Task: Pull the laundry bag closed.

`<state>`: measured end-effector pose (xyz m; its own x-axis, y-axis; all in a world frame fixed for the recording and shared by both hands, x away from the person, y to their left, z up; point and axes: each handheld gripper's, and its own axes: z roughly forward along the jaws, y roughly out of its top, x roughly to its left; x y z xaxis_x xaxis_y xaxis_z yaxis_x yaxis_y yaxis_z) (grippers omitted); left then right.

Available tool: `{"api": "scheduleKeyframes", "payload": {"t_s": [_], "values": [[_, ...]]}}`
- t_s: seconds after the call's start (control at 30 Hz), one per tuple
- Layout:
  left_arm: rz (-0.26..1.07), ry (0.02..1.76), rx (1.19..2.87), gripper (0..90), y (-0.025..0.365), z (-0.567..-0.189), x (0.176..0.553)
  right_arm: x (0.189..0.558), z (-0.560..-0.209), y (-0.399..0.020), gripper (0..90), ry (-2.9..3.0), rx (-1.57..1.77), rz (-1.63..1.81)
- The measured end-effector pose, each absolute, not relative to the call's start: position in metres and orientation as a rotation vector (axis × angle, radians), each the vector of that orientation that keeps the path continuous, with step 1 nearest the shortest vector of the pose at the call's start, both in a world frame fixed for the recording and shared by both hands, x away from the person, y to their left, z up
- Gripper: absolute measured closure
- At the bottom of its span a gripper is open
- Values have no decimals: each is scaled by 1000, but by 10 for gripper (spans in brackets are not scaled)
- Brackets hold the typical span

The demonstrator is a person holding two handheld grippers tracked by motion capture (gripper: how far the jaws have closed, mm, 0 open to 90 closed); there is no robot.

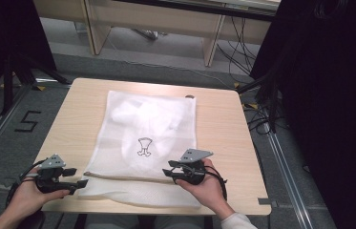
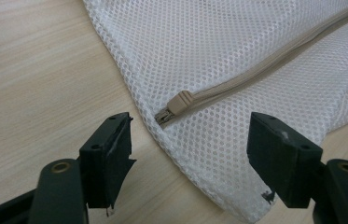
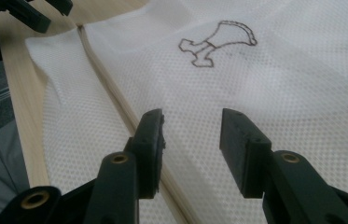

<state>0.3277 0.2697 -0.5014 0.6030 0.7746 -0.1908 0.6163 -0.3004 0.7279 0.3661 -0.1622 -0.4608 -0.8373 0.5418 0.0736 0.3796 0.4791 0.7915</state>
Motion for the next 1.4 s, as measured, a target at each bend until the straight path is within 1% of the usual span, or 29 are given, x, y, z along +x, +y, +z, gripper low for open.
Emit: {"api": "scheduleKeyframes", "payload": {"t_s": [0.1, 0.17, 0.43, 0.53, 0.63, 0.7, 0.77, 0.87, 0.93, 1.07, 1.27, 1.4], "values": [[242, 1104, 2048, 305, 271, -500, 328, 368, -460, -154, 609, 2546, 752, 1284], [243, 1099, 2051, 306, 271, -501, 328, 369, -459, -140, 609, 2563, 710, 1284], [238, 1108, 2050, 308, 271, -500, 328, 373, -460, -115, 602, 2576, 706, 1295], [249, 1115, 2049, 312, 271, -501, 328, 372, -460, -105, 621, 2619, 673, 1282], [250, 1118, 2052, 311, 271, -501, 328, 374, -461, -95, 619, 2632, 618, 1293], [245, 1115, 2050, 311, 271, -501, 328, 374, -460, -89, 600, 2645, 637, 1287], [246, 1116, 2055, 312, 272, -501, 329, 376, -461, -81, 540, 2643, 677, 1329], [248, 1118, 2054, 313, 272, -500, 328, 379, -462, -71, 502, 2641, 642, 1330], [243, 1113, 2050, 313, 272, -501, 328, 381, -462, -66, 506, 2638, 627, 1325], [244, 1118, 2057, 313, 272, -501, 328, 383, -461, -55, 549, 2634, 576, 1315], [239, 1115, 2061, 313, 272, -501, 328, 385, -463, -38, 589, 2660, 506, 1283], [233, 1124, 2058, 314, 272, -502, 328, 385, -465, -31, 625, 2695, 530, 1257]]}}
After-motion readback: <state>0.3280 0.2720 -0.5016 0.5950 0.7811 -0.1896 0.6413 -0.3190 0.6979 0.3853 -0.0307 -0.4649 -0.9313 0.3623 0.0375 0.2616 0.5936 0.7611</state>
